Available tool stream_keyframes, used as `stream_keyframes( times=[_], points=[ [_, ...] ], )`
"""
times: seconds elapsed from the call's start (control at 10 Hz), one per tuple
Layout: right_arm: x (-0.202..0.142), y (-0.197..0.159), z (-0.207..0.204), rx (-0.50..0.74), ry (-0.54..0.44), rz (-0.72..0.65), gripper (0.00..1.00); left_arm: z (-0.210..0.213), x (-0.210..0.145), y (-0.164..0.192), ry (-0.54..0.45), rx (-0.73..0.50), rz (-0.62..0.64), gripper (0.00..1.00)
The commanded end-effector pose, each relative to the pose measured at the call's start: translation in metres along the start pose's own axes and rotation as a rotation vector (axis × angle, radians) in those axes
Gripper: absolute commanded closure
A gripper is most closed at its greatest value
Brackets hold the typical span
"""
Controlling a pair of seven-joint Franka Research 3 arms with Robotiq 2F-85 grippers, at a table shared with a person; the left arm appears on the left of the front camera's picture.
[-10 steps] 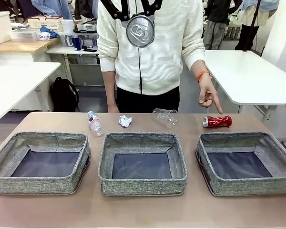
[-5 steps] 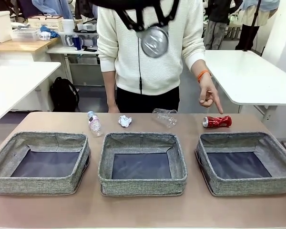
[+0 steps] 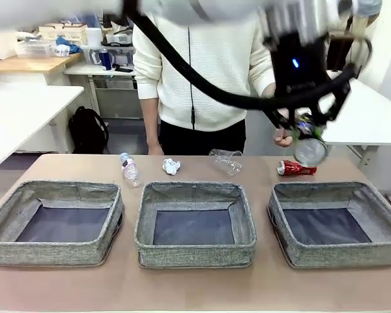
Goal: Sort the waste into the appropriate baskets.
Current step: Place the picked waste into the Fabric basket indicated by the person.
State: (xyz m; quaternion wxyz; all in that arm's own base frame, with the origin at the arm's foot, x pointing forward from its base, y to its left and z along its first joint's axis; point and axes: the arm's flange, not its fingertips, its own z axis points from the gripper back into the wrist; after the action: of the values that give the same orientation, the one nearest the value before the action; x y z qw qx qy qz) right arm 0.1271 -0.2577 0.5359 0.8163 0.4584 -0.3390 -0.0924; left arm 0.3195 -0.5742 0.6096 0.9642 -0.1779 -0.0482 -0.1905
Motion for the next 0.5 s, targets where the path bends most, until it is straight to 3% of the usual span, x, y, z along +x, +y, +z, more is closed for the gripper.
stream_keyframes(
  times=[0.0, 0.4],
  points=[
    [0.003, 0.002, -0.016, 0.005, 0.048, 0.008, 0.0, -0.037, 0.029, -0.028, -0.081, 0.077, 0.052, 0.67],
    [0.003, 0.002, -0.016, 0.005, 0.048, 0.008, 0.0, -0.128, 0.073, -0.082, -0.012, 0.187, 0.029, 0.67]
  ],
)
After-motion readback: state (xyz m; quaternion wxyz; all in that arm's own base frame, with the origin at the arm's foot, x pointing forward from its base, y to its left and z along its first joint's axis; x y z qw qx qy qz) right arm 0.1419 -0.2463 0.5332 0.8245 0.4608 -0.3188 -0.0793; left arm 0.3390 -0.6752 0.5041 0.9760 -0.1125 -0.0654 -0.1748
